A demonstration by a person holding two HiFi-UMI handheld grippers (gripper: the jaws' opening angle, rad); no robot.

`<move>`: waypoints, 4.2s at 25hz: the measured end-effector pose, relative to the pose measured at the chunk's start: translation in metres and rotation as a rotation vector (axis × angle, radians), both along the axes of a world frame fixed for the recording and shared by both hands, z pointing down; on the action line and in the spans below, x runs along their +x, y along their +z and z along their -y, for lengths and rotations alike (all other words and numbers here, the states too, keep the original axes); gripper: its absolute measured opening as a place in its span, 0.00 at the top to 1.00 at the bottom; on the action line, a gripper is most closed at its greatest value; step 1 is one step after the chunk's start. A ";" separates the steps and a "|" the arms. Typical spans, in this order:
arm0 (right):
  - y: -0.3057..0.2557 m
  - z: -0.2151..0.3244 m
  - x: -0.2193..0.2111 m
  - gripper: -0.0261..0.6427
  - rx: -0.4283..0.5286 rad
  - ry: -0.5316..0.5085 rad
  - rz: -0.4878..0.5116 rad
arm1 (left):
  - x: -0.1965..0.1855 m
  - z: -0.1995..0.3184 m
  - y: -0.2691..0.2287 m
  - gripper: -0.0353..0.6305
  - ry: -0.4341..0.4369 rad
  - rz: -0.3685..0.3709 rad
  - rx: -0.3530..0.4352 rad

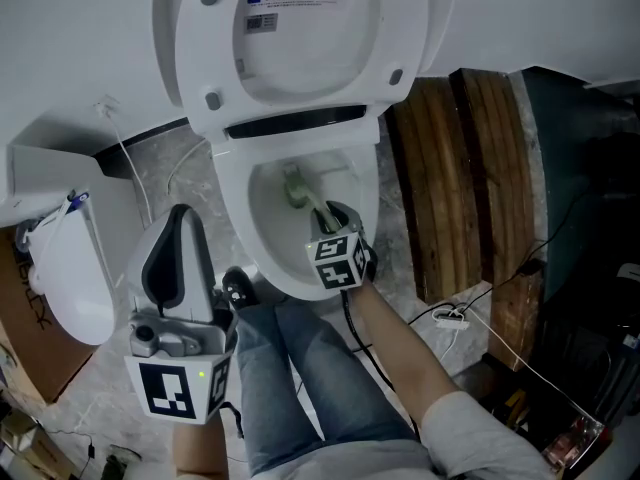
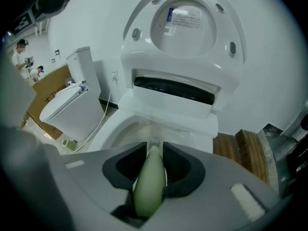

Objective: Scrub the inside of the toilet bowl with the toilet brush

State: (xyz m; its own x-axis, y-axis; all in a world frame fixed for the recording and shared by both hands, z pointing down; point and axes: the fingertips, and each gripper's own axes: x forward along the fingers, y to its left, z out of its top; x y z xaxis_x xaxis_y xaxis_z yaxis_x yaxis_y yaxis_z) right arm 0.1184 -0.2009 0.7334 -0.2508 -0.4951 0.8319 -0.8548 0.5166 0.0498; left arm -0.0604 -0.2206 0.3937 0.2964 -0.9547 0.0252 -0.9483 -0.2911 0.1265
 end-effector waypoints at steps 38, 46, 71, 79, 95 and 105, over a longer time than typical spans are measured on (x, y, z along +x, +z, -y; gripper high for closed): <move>-0.031 -0.092 0.095 0.80 0.031 0.297 -0.086 | 0.032 -0.047 -0.034 0.94 0.184 -0.026 0.045; -0.029 -0.131 0.095 0.81 0.004 0.298 -0.105 | 0.029 -0.065 -0.038 0.94 0.212 -0.022 0.046; -0.027 -0.187 0.050 0.81 -0.107 0.318 0.068 | 0.011 -0.091 -0.043 0.94 0.213 -0.018 0.060; -0.028 -0.178 0.035 0.81 -0.123 0.399 0.162 | 0.001 -0.091 -0.037 0.94 0.190 -0.016 0.040; -0.023 -0.133 0.008 0.81 -0.123 0.416 0.244 | -0.003 -0.078 -0.025 0.94 0.159 -0.020 0.026; -0.021 -0.096 -0.004 0.81 -0.124 0.412 0.276 | -0.009 -0.056 -0.020 0.94 0.124 -0.027 0.009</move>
